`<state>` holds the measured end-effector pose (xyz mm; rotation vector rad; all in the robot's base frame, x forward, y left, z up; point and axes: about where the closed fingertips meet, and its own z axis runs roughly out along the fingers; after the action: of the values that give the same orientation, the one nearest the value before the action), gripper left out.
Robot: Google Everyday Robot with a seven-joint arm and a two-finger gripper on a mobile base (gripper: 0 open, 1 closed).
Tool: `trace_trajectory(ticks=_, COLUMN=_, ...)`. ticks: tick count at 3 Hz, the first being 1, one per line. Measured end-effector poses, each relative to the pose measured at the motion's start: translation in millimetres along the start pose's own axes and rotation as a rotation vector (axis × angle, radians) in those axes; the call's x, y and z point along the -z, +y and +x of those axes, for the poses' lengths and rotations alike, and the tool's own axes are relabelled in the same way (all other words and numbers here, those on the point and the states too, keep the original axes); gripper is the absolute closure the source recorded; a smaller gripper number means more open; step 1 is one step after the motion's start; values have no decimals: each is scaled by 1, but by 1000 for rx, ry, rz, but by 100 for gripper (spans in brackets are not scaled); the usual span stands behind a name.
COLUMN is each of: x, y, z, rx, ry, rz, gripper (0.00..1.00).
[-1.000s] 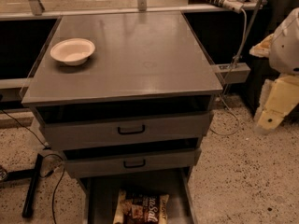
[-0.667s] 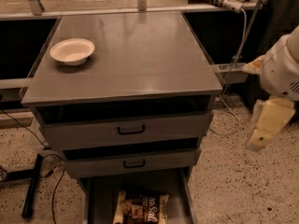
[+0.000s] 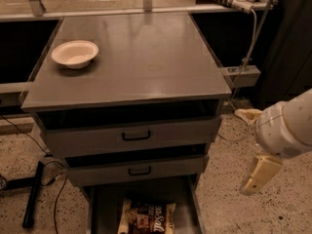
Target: Pick brown chip bag from bottom drawer and place on counter
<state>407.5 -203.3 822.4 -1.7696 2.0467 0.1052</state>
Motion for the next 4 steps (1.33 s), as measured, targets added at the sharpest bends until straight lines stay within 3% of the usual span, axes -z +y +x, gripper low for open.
trace_trajectory(ticks=1, x=-53, y=10, z=17, rx=10, ry=-144, rz=4, gripper=0)
trace_trajectory(ticks=2, x=-63, y=10, z=20, rx=54, ry=-174, rz=5, gripper=0)
trace_trajectory(ticks=3, x=-63, y=10, z=20, rx=54, ry=-174, rz=5, gripper=0)
trace_trajectory(ticks=4, x=-94, y=10, z=27, rx=53, ry=-184, rz=2, gripper=0)
